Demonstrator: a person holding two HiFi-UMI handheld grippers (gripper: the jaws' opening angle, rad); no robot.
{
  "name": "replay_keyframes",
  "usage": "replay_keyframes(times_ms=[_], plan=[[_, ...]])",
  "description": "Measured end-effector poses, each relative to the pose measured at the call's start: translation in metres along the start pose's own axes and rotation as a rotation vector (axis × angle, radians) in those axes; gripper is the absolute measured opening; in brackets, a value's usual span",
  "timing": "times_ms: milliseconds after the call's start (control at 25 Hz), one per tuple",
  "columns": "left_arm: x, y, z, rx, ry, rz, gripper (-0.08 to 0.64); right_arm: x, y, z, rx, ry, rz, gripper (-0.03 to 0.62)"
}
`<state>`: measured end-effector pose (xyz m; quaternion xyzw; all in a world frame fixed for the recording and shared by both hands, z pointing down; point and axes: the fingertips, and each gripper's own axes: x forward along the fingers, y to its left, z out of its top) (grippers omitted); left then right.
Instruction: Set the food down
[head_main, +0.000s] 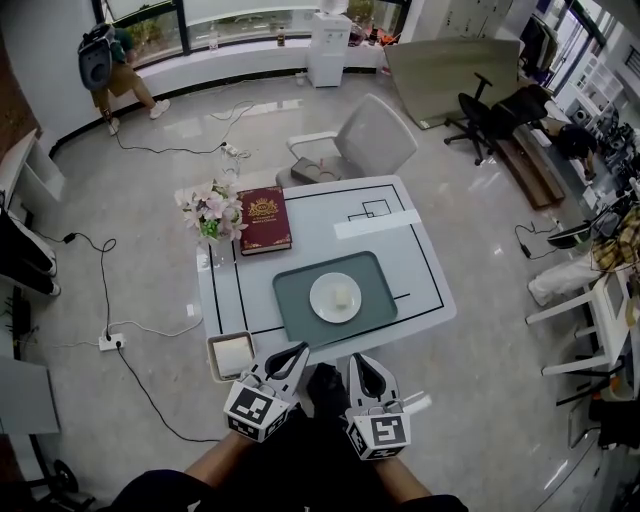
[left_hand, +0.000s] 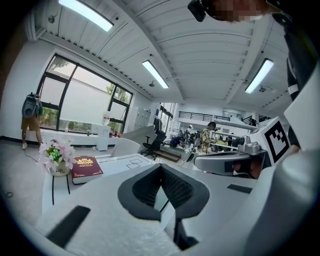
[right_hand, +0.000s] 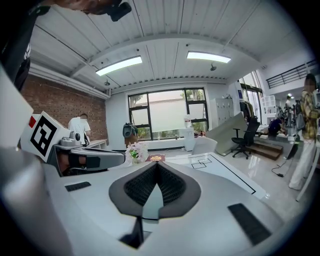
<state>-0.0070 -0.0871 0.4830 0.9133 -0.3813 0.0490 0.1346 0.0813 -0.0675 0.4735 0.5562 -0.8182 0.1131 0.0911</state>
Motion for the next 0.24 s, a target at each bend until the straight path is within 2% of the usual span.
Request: replay_keyframes(times_ms=[240], plan=[[-0.0003,0.0057,0.0033,0.015,-0.01,0.01,0.006,0.0048,-0.0026,-0.0002,-0.002,-0.001,-0.004,0.008]])
